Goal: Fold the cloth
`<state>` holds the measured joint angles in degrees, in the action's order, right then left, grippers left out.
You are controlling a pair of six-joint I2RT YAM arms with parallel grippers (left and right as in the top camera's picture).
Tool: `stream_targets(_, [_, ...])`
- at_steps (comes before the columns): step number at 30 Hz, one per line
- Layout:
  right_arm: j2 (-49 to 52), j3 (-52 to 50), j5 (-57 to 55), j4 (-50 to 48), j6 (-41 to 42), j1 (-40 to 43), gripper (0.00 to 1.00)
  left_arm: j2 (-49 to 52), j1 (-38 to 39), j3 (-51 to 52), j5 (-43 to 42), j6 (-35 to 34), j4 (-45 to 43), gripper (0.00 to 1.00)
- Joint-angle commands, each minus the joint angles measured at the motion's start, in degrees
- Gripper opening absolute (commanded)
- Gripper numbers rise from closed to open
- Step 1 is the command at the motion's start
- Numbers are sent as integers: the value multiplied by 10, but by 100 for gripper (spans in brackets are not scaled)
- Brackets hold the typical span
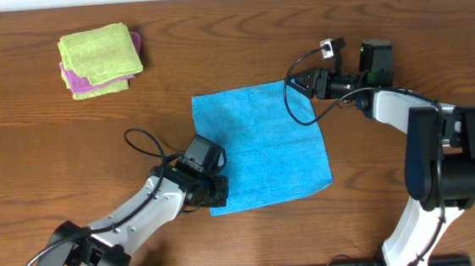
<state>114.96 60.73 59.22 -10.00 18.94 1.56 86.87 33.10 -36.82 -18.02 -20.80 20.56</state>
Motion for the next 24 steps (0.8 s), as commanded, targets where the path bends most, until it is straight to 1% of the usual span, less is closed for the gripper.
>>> stream_targets(1, [9, 2, -31, 22, 4, -4, 63, 15, 4, 19, 0, 2, 11, 6])
stream_targets(3, [9, 2, -63, 44, 7, -1, 62, 15, 4, 19, 0, 2, 15, 6])
stream_targets(5, [9, 2, -67, 48, 7, 3, 62, 15, 4, 19, 2, 2, 17, 6])
stream_targets(8, [5, 9, -67, 53, 8, 5, 54, 15, 4, 19, 5, 7, 16, 6])
stream_targets(10, [-3, 19, -67, 64, 5, 7, 54, 15, 2, 19, 5, 7, 16, 6])
stream_targets(13, [-20, 41, -67, 80, 5, 11, 47, 15, 3, 19, 4, 7, 17, 6])
stream_targets(14, [-25, 47, -67, 90, 0, 13, 41, 15, 3, 19, 4, 7, 16, 6])
stream_targets(15, [-32, 56, -67, 107, -7, 14, 33, 15, 3, 19, 4, 7, 16, 6])
stream_targets(16, [-41, 66, -67, 131, -20, 14, 16, 15, 3, 19, 4, 7, 16, 6])
stream_targets(17, [-49, 77, -67, 156, -34, 14, 1, 15, 3, 19, 4, 7, 16, 6])
stream_targets(21, [-89, 119, -69, 280, -90, 13, 1, 15, 3, 19, 4, 7, 12, 6])
stream_targets(22, [-104, 126, -83, 319, -117, 10, 2, 15, 3, 19, 4, 7, 10, 6])
stream_targets(24, [-136, 134, -154, 394, -149, 3, 2, 15, 3, 19, 4, 7, 7, 6])
